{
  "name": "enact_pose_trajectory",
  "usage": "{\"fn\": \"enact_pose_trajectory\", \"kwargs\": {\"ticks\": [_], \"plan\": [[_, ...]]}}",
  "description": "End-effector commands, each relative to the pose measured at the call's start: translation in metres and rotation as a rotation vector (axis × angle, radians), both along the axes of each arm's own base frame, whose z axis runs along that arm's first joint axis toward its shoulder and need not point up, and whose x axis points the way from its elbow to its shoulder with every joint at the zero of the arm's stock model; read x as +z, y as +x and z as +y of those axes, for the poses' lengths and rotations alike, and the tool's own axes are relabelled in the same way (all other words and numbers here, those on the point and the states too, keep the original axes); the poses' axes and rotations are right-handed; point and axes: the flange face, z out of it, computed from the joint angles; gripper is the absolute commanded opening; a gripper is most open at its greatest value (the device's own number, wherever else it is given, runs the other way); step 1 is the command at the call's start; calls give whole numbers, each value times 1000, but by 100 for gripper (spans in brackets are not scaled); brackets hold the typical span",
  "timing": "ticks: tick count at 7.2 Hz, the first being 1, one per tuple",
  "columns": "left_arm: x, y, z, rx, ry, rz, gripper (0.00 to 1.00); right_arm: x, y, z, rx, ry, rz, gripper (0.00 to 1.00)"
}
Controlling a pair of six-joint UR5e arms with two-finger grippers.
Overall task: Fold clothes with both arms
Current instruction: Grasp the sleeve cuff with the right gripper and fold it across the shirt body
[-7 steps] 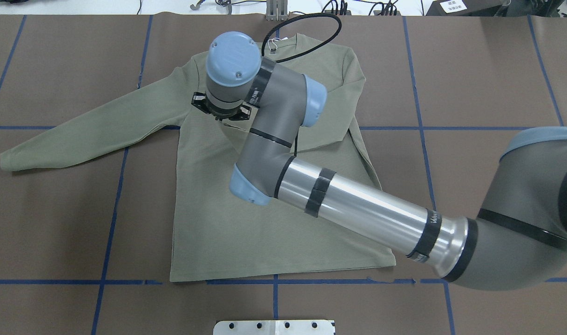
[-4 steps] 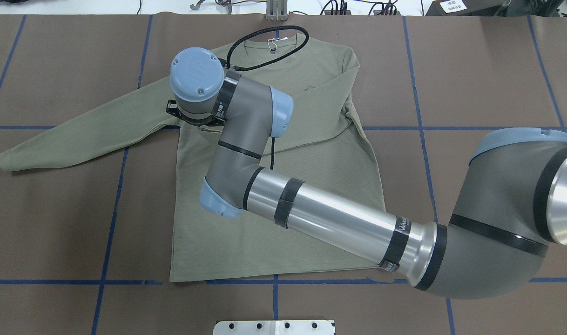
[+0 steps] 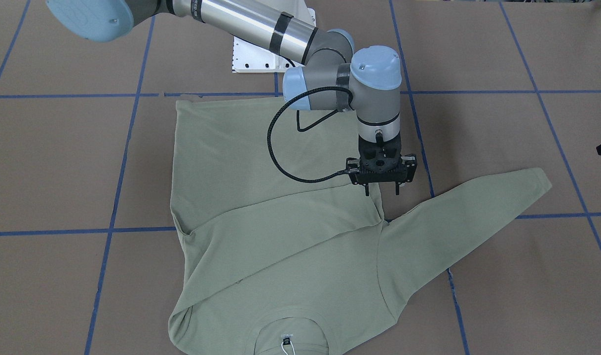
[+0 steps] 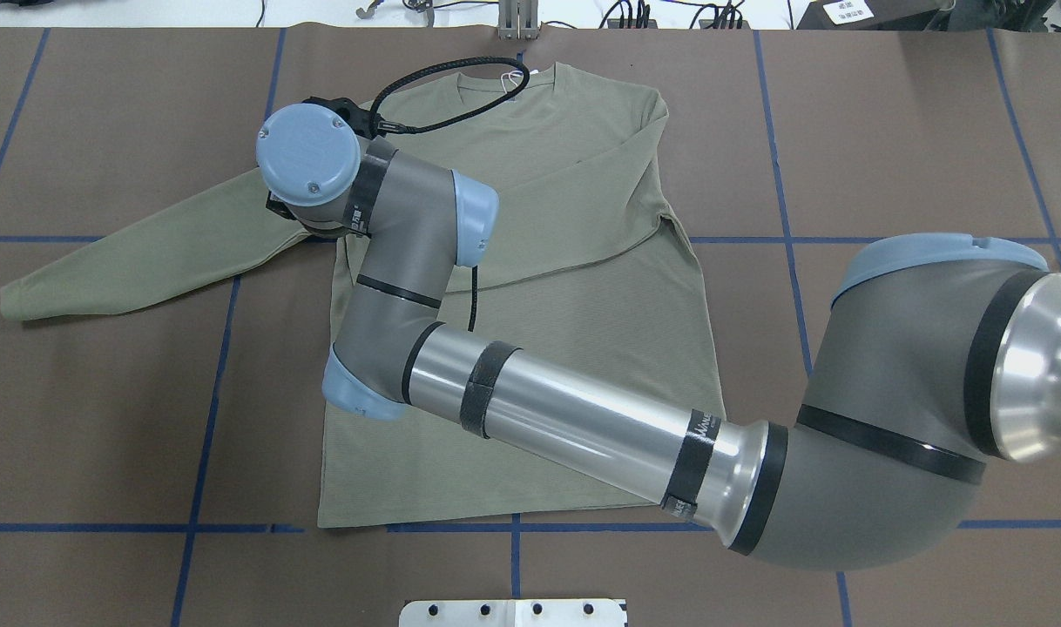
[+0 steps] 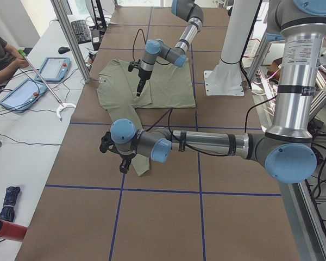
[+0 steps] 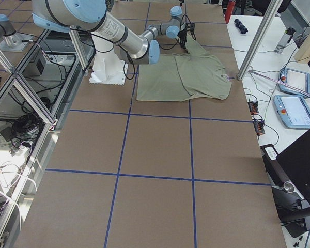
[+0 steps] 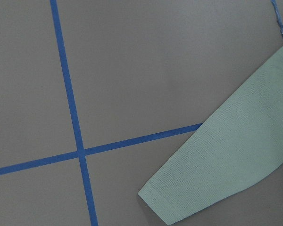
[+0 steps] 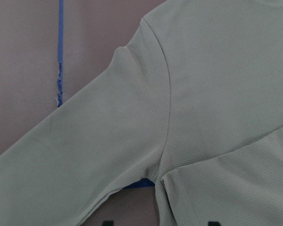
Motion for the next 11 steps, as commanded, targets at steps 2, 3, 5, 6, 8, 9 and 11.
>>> {"fn": "enact_pose_trajectory", "kwargs": {"ticks": [2,3,5,6,8,9,11], "plan": [[14,51,-16,-37,-81,21,100,-27,52,-7,16,2,-35,100],[20,74,-33,-49,-125,28,98,18,86,1,24,-1,-50,100],[51,105,-43,-65,-193,5,88,63,114,6,35,0,-60,100],[67,106,-40,-66,-203,2,87,69,114,5,37,-4,-55,100],[83,106,-29,-61,-233,-7,85,78,117,3,39,-4,-50,100],[86,111,-26,-53,-240,-11,85,77,119,3,41,-4,-54,100],[92,121,-17,-30,-255,-11,81,114,197,-17,0,-47,-95,100]]}}
